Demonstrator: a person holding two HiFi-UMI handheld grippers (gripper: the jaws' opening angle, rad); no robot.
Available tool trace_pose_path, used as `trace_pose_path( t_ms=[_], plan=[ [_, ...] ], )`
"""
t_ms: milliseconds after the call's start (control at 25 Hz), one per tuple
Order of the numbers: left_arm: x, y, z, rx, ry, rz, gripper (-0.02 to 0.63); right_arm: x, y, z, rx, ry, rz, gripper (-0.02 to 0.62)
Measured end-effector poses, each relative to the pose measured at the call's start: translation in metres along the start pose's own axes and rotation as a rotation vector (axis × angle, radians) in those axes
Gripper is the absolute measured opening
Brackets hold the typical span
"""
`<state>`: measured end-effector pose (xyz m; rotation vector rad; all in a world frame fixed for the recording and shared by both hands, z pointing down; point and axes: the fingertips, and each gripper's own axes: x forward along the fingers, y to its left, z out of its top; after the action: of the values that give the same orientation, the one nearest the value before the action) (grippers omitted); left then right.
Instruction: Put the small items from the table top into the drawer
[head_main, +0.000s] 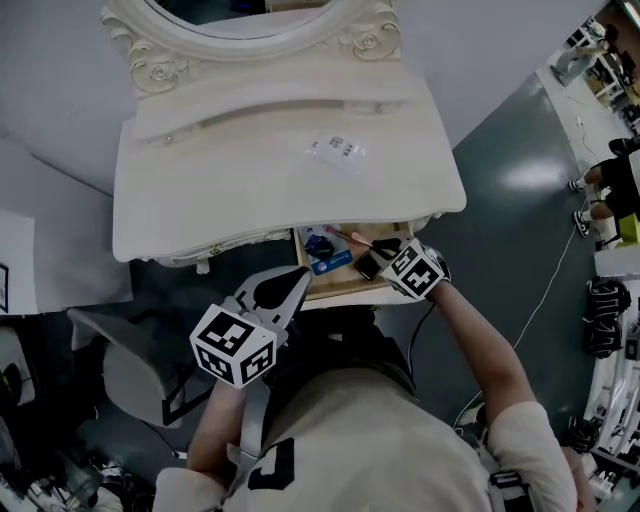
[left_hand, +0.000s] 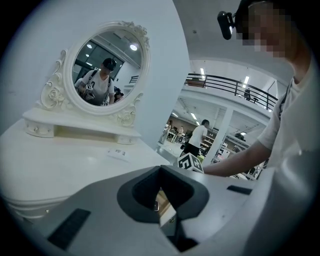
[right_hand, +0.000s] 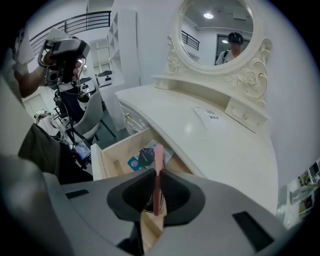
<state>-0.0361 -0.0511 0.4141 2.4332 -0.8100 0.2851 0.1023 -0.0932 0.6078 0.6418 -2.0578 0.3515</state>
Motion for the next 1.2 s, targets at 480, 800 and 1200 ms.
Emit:
trace_pose_path(
  t_ms=[480,800,1200],
  plan=[
    [0.022,0.009,-0.008,-0.021,0.069,0.053,0.057,0.051,-0.026,-0.033,-0.018,0.090,-0.025,0.060],
    [0.025,0.012,-0.012,-0.038,0.094,0.089,0.057,0.079,-0.036,-0.046,0.007,0.126,-0.045,0.060],
    [0.026,0.013,-0.019,-0.048,0.109,0.100,0.057,0.099,-0.048,-0.056,0.011,0.169,-0.114,0.060]
  ],
)
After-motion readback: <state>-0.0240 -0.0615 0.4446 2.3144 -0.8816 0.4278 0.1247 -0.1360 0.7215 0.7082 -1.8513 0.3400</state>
